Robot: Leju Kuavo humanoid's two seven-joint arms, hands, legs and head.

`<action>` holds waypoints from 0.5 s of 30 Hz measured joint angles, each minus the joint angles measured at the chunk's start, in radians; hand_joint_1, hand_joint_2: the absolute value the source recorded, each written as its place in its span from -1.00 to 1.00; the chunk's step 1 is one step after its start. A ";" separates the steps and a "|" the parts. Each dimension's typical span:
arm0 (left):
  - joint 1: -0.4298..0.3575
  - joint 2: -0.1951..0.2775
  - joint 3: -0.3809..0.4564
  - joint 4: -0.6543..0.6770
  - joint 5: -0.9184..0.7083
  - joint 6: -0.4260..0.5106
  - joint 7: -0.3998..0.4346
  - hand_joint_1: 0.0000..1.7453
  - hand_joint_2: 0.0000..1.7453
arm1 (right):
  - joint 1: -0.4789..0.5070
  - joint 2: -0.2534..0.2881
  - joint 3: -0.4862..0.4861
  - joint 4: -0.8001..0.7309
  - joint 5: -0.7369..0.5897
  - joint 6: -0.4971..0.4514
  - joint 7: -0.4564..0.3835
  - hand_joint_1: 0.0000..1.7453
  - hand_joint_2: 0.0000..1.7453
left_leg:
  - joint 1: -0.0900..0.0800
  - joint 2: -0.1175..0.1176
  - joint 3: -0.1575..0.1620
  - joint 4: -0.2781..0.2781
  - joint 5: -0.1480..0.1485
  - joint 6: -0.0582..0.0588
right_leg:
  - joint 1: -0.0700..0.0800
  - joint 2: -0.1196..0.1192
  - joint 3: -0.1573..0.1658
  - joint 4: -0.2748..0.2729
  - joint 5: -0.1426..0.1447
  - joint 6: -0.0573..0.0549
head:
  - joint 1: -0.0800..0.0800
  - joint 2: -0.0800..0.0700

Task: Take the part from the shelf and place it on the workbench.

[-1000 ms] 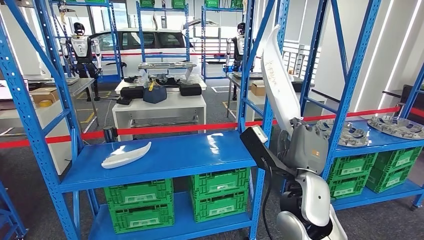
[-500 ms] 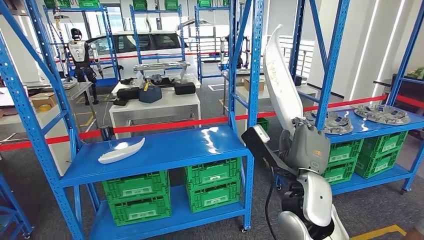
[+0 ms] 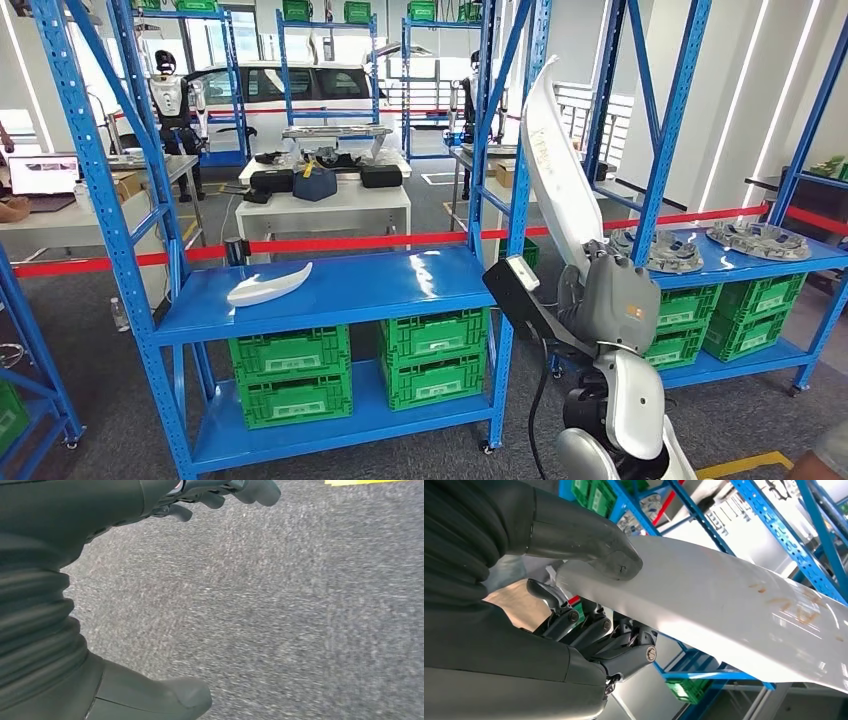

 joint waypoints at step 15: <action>0.008 0.004 -0.002 0.000 0.007 0.003 -0.002 -1.00 1.00 | -0.003 0.015 -0.001 0.008 0.001 -0.017 0.000 0.92 1.00 | 0.004 -0.005 -0.160 0.233 -0.091 -0.064 | 0.003 -0.006 0.176 -0.266 0.102 -0.062 | -0.004 0.000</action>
